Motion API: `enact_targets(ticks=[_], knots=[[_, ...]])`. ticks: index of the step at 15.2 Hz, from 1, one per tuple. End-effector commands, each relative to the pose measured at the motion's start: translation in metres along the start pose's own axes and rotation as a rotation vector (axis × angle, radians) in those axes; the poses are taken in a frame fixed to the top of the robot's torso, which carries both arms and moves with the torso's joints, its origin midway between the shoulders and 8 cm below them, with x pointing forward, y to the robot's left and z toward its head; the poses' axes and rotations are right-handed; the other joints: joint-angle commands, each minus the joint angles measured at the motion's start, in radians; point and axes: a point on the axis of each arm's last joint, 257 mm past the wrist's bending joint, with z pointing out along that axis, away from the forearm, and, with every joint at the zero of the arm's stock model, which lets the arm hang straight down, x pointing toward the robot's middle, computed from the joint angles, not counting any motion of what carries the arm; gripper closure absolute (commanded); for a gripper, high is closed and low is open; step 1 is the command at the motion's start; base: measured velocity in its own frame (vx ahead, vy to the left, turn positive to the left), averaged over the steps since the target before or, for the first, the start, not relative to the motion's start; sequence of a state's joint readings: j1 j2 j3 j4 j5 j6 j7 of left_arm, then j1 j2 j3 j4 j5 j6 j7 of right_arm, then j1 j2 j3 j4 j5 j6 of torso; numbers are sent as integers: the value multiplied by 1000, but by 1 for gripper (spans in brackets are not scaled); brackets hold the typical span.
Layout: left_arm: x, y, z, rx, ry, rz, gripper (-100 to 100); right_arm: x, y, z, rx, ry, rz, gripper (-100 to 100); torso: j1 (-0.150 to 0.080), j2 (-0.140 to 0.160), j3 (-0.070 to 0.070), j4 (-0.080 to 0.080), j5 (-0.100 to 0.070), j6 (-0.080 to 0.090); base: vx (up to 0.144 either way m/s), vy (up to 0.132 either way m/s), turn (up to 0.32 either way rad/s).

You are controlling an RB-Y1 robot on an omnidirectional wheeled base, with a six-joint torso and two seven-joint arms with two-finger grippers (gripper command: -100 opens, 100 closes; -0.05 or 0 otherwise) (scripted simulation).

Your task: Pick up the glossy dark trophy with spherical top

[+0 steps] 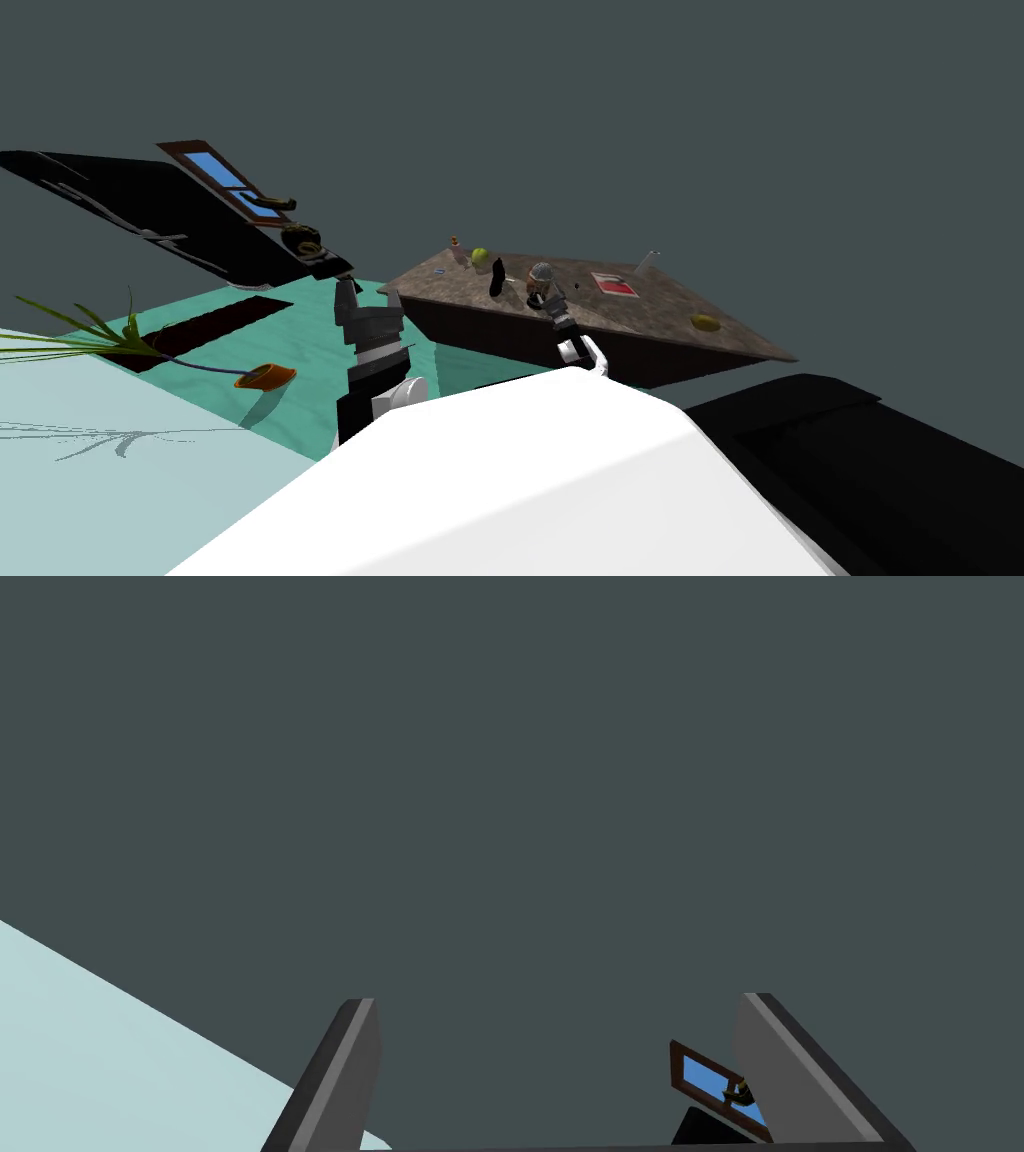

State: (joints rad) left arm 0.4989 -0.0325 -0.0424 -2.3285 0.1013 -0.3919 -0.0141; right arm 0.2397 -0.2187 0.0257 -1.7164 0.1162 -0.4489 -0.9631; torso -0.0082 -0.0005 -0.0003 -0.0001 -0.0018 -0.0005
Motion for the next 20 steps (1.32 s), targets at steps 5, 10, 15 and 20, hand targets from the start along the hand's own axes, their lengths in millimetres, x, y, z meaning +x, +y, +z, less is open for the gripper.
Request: enact_targets(ticks=[5, 10, 15, 20], knots=[[0, 0, 0, 0, 0, 0, 0, -17, -18, 10, 40, -17, 104, -100, -2, 0, 0, 0, -1, 1, -46, -117, 183], [0, 0, 0, 0, 0, 0, 0, -23, -25, 13, 54, -25, 188, -100, 0, -1, -1, 0, 0, 0, -39, -104, 138], [0, 0, 0, 0, 0, 0, 0, -35, -37, 22, 78, -38, 270, -100, -3, -1, -1, 0, -1, 1, -48, -120, 206], [0, 0, 0, 0, 0, 0, 0, -40, -42, 27, 88, -45, 357, -100, 0, -2, -1, 0, 0, 0, -49, -94, 154]])
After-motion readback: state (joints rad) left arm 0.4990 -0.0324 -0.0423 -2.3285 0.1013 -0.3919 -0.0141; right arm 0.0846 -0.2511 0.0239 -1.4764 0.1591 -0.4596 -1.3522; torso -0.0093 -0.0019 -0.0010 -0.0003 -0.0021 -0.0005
